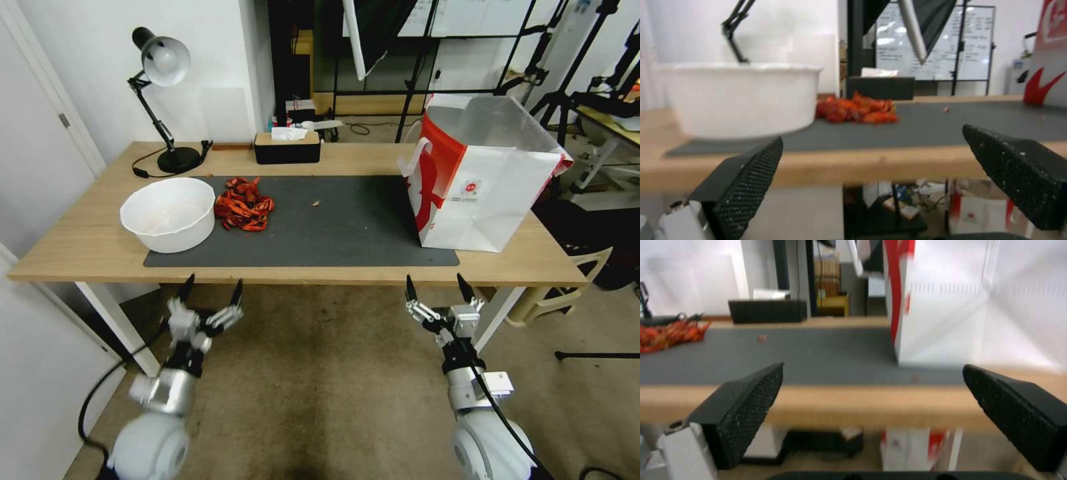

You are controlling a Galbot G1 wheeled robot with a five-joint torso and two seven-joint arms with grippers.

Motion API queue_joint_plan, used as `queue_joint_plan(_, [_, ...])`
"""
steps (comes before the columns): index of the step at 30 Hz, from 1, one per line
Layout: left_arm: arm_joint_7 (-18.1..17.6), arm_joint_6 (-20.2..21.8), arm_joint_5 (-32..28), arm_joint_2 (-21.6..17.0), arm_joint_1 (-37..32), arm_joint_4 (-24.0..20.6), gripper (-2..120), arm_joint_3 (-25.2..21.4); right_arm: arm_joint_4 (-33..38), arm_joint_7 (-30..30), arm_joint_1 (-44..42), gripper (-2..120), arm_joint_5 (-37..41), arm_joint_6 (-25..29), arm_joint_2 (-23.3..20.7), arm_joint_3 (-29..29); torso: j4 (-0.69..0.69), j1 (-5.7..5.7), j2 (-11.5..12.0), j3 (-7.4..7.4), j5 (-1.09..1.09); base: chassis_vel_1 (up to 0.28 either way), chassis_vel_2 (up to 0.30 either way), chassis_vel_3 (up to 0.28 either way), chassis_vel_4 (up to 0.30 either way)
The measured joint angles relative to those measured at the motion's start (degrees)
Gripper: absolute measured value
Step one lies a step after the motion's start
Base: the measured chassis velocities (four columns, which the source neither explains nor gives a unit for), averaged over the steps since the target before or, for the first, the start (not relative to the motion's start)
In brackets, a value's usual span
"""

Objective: Close the takeout container lid, then place the container into the takeout bag.

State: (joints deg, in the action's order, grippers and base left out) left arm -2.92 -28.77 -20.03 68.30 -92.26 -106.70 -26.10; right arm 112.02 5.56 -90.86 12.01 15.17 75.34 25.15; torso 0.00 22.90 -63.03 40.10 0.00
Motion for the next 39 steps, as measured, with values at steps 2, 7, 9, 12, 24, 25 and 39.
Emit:
queue_joint_plan(2, [-0.2, -1.0, 0.3, 0.5, -0.5, 0.8, 100, -0.1, -0.8, -0.8, -0.5, 100, 1.3, 0.3, 0.1, -0.1, -0.01, 0.00, 0.0, 0.00, 0.00, 0.000, 0.000, 0.000, 0.000])
queue_joint_plan(7, [-0.3, -2.2, 0.8, 1.3, -1.1, 1.7, 100, -0.4, -1.8, -2.1, -1.4, 100, 3.2, 0.6, 0.3, -0.5, -0.01, 0.00, 0.0, 0.00, 0.00, 0.000, 0.000, 0.000, 0.000])
queue_joint_plan(9, [-0.3, -2.2, 0.8, 1.3, -1.0, 1.7, 100, -0.4, -1.8, -2.1, -1.4, 100, 3.2, 0.6, 0.3, -0.5, 0.00, 0.01, 0.0, 0.00, 0.00, 0.000, 0.000, 0.000, 0.000])
queue_joint_plan(12, [-0.3, -2.2, 0.8, 1.3, -0.9, 1.8, 100, -0.3, -1.8, -2.1, -1.4, 100, 3.2, 0.7, 0.3, -0.5, -0.01, 0.01, 0.0, 0.01, 0.00, 0.000, 0.000, 0.000, 0.000])
queue_joint_plan(24, [-0.3, -2.0, 0.7, 1.2, -0.6, 1.8, 100, -0.1, -1.8, -2.1, -1.3, 100, 3.1, 0.7, 0.3, -0.6, 0.00, 0.02, 0.0, 0.01, 0.00, 0.000, 0.000, 0.000, 0.000])
queue_joint_plan(25, [-0.3, -2.0, 0.7, 1.2, -0.6, 1.8, 100, -0.1, -1.8, -2.1, -1.3, 100, 3.1, 0.7, 0.3, -0.6, 0.00, 0.02, 0.0, 0.01, 0.00, 0.000, 0.000, 0.000, 0.000])
queue_joint_plan(39, [-0.3, -1.9, 0.6, 1.1, -0.5, 1.8, 100, 0.0, -1.8, -2.0, -1.3, 100, 3.0, 0.7, 0.3, -0.6, 0.00, 0.02, 0.0, 0.01, 0.00, 0.000, 0.000, 0.000, 0.000])
